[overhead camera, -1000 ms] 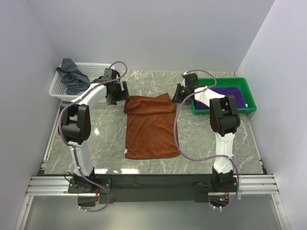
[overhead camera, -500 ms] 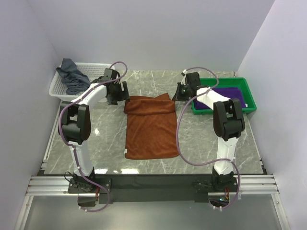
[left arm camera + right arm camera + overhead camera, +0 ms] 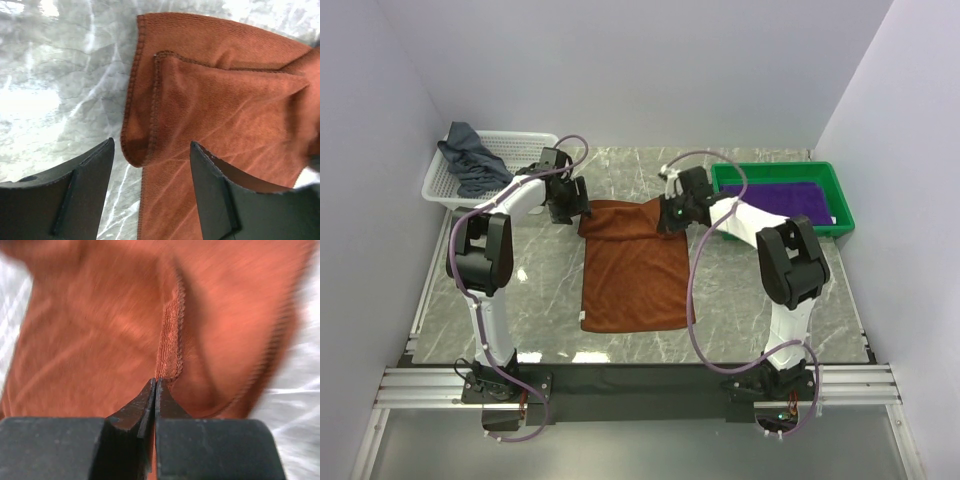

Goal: Fold and stack the towels
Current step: Flatten out the crumpled towel

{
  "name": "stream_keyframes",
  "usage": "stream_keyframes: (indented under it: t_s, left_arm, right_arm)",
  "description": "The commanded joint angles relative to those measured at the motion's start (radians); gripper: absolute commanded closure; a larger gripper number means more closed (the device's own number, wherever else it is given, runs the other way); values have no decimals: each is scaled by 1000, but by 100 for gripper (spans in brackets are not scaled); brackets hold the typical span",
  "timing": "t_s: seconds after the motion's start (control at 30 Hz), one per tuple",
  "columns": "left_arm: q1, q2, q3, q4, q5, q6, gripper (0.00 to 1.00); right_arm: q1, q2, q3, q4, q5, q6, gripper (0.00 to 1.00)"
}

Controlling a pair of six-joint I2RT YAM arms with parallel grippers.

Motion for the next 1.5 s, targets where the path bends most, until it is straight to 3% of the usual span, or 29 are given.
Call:
stream_keyframes:
  t_s: [0.0, 0.6, 1.17, 1.33, 1.47]
  left_arm:
    - [2, 7, 10, 25, 55, -10, 33]
    - [2, 82, 60, 88, 166, -111, 44]
    - [2, 43, 65, 186, 276, -131, 47]
    - [2, 65, 86, 188, 254, -139, 46]
    - [7, 108, 111, 159, 154, -206, 45]
  right_arm:
    - [41, -41, -43, 19, -42, -96, 100]
    - [57, -27, -101, 105, -99, -43, 100]
    - [58, -42, -121, 114, -99, -44, 100]
    - [58, -38, -122, 124, -109, -37, 100]
    - [57, -48, -127, 124, -106, -37, 100]
